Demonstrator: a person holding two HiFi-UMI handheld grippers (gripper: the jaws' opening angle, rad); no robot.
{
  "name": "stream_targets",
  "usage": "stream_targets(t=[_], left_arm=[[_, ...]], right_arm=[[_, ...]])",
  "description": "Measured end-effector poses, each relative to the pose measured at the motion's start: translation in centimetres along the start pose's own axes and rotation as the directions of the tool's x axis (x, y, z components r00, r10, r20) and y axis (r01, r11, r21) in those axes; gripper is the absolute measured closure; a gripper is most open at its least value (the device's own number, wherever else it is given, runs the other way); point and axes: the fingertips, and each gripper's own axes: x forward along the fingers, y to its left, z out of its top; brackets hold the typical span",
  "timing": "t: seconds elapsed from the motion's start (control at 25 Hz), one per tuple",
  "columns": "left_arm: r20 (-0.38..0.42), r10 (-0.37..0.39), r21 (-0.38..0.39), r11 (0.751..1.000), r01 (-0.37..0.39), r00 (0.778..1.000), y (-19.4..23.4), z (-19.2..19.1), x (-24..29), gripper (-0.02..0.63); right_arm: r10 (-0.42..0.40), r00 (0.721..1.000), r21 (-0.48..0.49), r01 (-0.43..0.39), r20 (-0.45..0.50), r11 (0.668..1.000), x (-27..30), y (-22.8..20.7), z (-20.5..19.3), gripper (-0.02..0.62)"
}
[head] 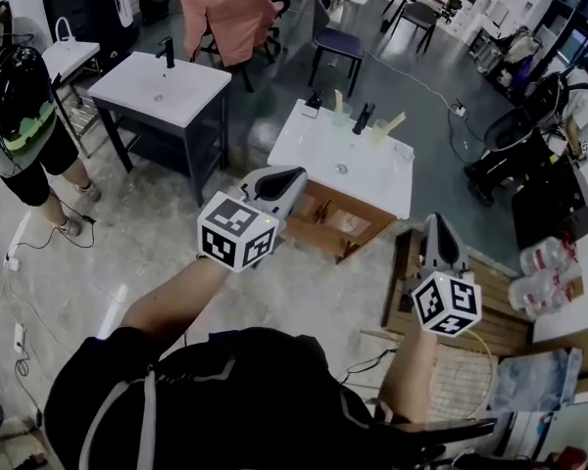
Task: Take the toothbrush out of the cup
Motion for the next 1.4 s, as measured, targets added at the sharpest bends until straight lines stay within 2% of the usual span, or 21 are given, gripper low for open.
stream_targets(t=[0.2, 0.52, 0.76, 1.04, 1.2, 1.4], left_arm=[[0.0, -0.007, 0.001, 1.0, 0.007, 1.0, 1.3, -0.6, 0.3, 0.601], [0.014, 0.032, -0.001, 0.999, -0.032, 0.999, 4.1, -0.7, 3.9, 0.601], [0.02, 0.054, 0.015, 0.998, -0.054, 0.998, 5.0, 0.2, 9.1, 0.601], [0.011, 0.089, -0.001, 0.996, -0.089, 0.996, 5.9, -0.2, 15.8, 0.601], [-0.018, 0.109, -0.011, 0.994, -0.11, 0.994, 6.1, -1.3, 19.5, 0.601], [-0.053, 0.114, 0.024, 0.993, -0.113, 0.992, 5.2, -2.1, 23.8, 0.601]], right_arm=[[-0.001, 1.0, -0.002, 0.001, -0.005, 1.0, 1.5, 0.5, -0.5, 0.589], [0.047, 0.999, 0.016, -0.047, 0.02, 0.999, 7.4, -1.6, -1.0, 0.589], [0.063, 0.997, 0.009, -0.063, 0.037, 0.998, 11.7, -5.8, -0.7, 0.589], [0.097, 0.995, 0.021, -0.098, 0.039, 0.995, 16.1, -11.3, -1.2, 0.589], [0.106, 0.994, 0.056, -0.107, 0.026, 0.993, 18.2, -14.6, -2.6, 0.591], [0.113, 0.993, 0.06, -0.115, 0.038, 0.992, 20.0, -17.9, -3.6, 0.59]])
